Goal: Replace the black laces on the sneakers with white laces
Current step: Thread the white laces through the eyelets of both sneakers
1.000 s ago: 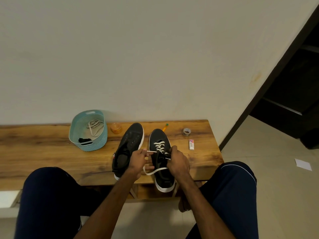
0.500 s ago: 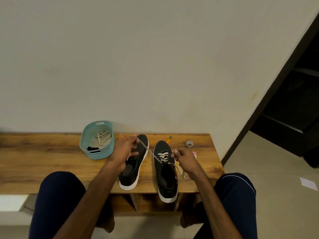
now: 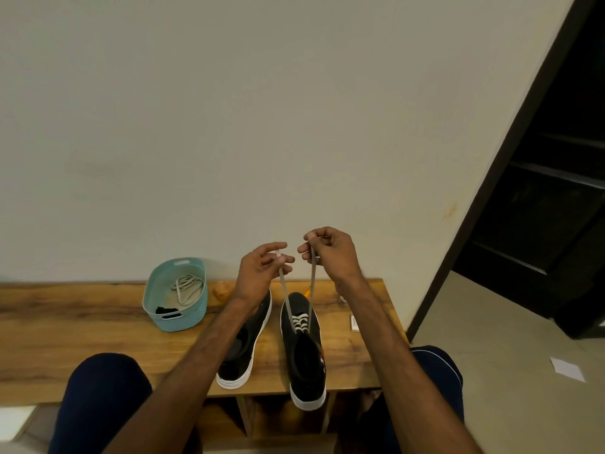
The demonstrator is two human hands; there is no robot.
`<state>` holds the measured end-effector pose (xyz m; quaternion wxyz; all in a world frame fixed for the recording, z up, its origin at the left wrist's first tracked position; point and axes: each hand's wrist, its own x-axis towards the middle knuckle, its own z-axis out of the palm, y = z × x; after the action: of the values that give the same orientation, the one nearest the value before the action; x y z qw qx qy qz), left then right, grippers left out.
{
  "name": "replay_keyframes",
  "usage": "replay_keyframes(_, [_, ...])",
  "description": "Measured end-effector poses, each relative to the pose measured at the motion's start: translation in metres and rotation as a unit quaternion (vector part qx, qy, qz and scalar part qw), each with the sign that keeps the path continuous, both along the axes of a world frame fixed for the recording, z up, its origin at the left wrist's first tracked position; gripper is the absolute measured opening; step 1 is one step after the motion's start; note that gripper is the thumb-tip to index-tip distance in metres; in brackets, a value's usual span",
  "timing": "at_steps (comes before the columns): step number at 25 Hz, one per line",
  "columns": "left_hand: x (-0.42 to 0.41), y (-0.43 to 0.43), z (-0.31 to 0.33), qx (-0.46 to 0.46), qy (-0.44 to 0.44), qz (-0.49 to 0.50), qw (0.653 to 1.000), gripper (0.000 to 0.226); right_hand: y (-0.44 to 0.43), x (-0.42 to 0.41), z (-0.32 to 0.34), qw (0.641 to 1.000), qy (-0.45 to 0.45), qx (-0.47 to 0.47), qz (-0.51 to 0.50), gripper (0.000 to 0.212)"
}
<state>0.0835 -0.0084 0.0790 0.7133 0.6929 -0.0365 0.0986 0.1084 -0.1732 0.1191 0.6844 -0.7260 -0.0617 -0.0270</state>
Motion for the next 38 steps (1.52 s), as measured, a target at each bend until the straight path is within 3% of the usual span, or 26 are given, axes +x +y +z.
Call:
replay_keyframes(5, [0.007,-0.003,0.005,-0.039,-0.001,0.023,0.999,0.043,0.003,0.004,-0.011,1.0,0.003,-0.003,-0.026,0.016])
replay_keyframes(9, [0.011,-0.006,0.008,0.009,0.01,0.025,1.0,0.023,0.008,0.01,-0.013,0.998,-0.029,-0.021,-0.054,0.013])
replay_keyframes(14, [0.019,-0.008,0.014,0.029,0.004,0.061,0.998,0.016,0.011,0.02,-0.004,0.995,-0.07,-0.055,-0.056,0.011])
replay_keyframes(31, [0.024,-0.013,0.019,0.102,-0.028,0.096,0.99,0.007,0.01,0.027,-0.004,0.993,-0.069,-0.077,-0.063,0.016])
replay_keyframes(38, [0.026,-0.015,0.01,0.129,-0.02,0.096,0.987,0.014,0.007,0.028,-0.007,0.993,-0.064,-0.084,-0.052,0.019])
